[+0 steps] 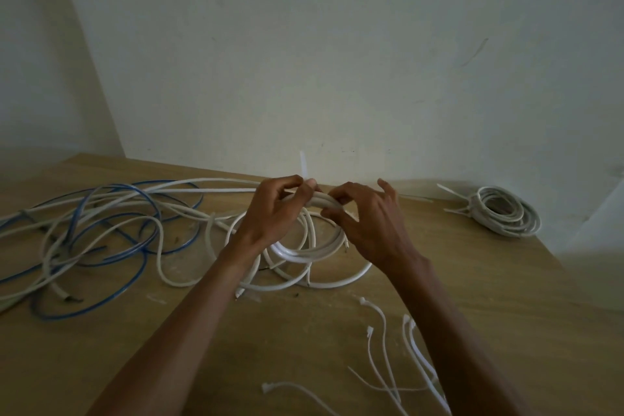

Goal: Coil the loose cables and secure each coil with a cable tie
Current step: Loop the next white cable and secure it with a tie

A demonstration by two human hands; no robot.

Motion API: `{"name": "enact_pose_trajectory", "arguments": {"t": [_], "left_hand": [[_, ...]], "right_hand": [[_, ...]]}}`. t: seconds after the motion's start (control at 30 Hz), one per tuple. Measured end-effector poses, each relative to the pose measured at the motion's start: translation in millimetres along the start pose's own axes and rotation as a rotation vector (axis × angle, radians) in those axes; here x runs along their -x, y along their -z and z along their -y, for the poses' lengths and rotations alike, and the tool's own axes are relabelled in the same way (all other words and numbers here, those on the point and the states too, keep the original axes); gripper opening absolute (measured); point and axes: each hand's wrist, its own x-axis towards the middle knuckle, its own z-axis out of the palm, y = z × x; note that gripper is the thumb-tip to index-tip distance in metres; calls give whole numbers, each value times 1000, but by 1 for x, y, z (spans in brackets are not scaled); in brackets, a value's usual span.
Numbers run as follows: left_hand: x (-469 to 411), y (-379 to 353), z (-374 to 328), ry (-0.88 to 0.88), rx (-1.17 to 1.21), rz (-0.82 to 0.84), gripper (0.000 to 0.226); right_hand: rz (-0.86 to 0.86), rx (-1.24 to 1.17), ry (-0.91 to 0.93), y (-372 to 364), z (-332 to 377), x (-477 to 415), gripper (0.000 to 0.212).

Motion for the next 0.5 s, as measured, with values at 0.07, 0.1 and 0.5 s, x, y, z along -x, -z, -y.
{"name": "enact_pose_trajectory", "arguments": {"t": [0.07,0.1,0.5], "left_hand": [[1,-1,1,40,51,18,29],[1,-2,2,56,65,27,30],[12,-32,-4,31,61,223,26]], "right_hand": [[35,-31,-18,1,-5,-2,23],[53,-42,-19,0,-6,-2,23],[50,-733,-265,24,-10,-9,30]]}}
